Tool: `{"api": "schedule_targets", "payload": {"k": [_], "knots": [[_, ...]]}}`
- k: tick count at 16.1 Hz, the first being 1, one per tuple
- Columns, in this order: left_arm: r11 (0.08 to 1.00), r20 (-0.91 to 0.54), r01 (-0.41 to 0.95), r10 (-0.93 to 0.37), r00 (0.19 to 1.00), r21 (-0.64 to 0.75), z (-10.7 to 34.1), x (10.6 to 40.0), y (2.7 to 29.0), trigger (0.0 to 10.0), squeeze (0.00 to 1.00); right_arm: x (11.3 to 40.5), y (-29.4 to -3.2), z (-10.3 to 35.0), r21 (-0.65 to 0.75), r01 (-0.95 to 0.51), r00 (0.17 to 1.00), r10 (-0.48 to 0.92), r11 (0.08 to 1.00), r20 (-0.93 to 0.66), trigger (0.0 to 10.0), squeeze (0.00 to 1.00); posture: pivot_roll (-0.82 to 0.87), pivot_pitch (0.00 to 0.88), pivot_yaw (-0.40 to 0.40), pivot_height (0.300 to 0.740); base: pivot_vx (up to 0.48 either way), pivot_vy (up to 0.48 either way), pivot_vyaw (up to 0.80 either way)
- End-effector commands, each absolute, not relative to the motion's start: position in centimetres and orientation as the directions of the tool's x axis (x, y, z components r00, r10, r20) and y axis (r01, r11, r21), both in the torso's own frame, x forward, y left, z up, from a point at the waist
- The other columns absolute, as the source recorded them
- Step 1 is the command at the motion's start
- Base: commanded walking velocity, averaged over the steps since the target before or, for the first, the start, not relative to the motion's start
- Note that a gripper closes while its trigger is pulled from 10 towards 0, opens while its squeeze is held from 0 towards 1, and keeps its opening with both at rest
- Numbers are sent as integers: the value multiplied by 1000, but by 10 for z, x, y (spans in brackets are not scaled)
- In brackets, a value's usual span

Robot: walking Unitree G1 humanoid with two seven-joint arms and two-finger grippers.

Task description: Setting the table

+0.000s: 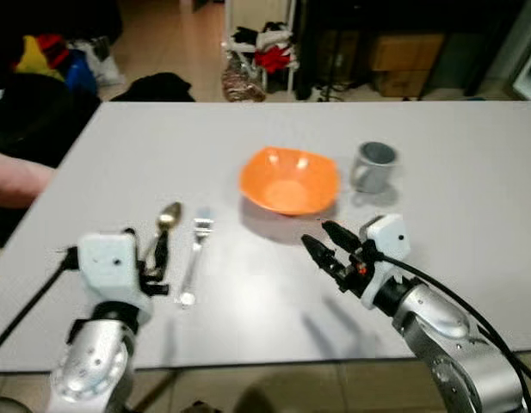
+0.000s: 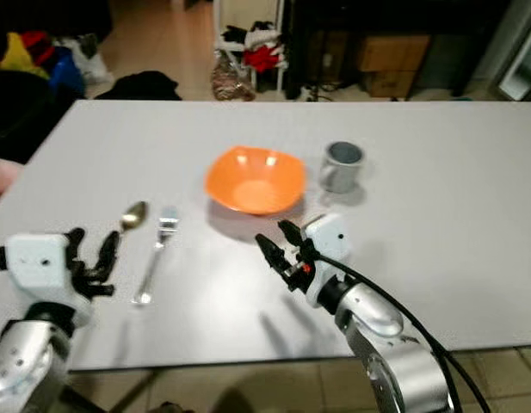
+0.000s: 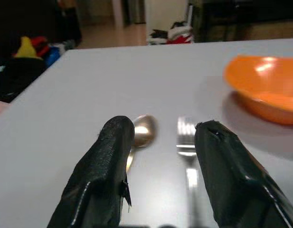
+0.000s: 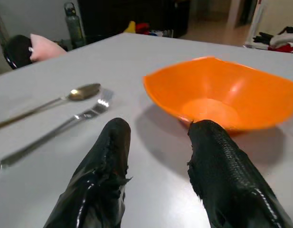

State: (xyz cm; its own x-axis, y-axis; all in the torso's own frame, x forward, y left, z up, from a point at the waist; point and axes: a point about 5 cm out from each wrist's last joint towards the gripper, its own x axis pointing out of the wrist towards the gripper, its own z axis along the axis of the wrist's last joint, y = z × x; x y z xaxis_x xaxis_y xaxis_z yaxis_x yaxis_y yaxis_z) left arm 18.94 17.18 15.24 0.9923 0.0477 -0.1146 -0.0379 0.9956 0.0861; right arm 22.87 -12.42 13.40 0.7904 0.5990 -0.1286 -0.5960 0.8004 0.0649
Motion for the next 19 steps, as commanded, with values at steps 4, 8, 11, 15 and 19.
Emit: {"api": "schedule_targets", "payload": {"k": [4,8,11,15,19], "knots": [[989,-83,-58,70,994,135,156,186,174,10000,0,230,-126,134,58,-615,776,617,786,-129,10000,0,-32,0,26,740,0,-387,109],[988,-80,-58,70,994,143,155,185,172,10000,0,230,-125,132,58,-642,752,643,764,-142,10000,0,-23,0,22,740,0,-352,800],[991,-97,-65,77,992,120,151,186,173,10000,0,233,-129,127,119,-585,789,597,802,-146,10000,0,-21,3,28,740,0,-90,800],[988,-81,23,-11,997,152,148,197,164,10000,0,232,-140,122,102,-498,849,509,861,-141,10000,0,-30,5,55,740,0,0,800],[976,-70,86,-73,995,202,143,208,167,10000,0,226,-168,116,32,-280,950,282,960,-134,10000,0,-91,4,113,740,0,0,800]]}}
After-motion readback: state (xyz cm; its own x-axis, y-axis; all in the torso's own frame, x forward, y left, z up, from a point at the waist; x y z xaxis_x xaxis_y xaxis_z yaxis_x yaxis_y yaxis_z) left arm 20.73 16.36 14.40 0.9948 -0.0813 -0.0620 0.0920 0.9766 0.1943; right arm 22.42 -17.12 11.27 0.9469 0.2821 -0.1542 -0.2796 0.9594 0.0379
